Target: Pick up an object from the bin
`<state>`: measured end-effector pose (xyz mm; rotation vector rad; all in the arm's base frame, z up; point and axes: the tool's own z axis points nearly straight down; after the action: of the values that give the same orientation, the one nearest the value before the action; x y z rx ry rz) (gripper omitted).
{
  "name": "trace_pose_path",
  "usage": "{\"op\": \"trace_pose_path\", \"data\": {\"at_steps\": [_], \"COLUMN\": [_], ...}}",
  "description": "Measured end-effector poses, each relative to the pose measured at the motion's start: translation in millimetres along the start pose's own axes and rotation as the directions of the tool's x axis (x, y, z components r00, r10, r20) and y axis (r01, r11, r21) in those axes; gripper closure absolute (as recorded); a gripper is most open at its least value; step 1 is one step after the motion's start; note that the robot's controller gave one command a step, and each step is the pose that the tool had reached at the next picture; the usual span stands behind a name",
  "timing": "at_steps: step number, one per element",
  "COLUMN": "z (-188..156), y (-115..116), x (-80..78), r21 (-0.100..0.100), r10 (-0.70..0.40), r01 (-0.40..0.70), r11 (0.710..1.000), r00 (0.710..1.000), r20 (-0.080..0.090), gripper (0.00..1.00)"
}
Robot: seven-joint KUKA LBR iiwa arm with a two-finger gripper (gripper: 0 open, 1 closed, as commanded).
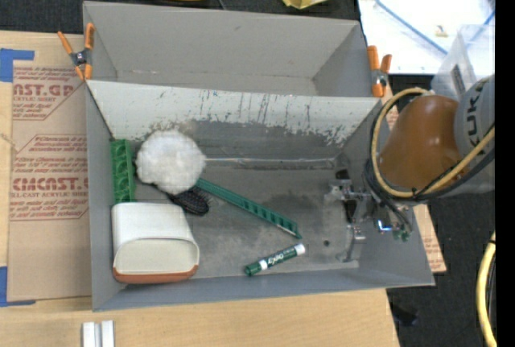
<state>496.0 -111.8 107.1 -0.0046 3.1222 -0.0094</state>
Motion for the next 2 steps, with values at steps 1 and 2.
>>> {"op": "trace_pose_path", "data": {"at_steps": [1, 2], "z": [32, 21], "y": [65, 124], "x": [3.5, -5.5], "r21": [-0.011, -0.004], "r10": [-0.024, -0.087], "r01": [0.023, 0.087], "r11": [1.000, 0.996], "r00": [0.999, 0.996], "r20": [-0.028, -0.006], "gripper": [0.00, 0.00]}}
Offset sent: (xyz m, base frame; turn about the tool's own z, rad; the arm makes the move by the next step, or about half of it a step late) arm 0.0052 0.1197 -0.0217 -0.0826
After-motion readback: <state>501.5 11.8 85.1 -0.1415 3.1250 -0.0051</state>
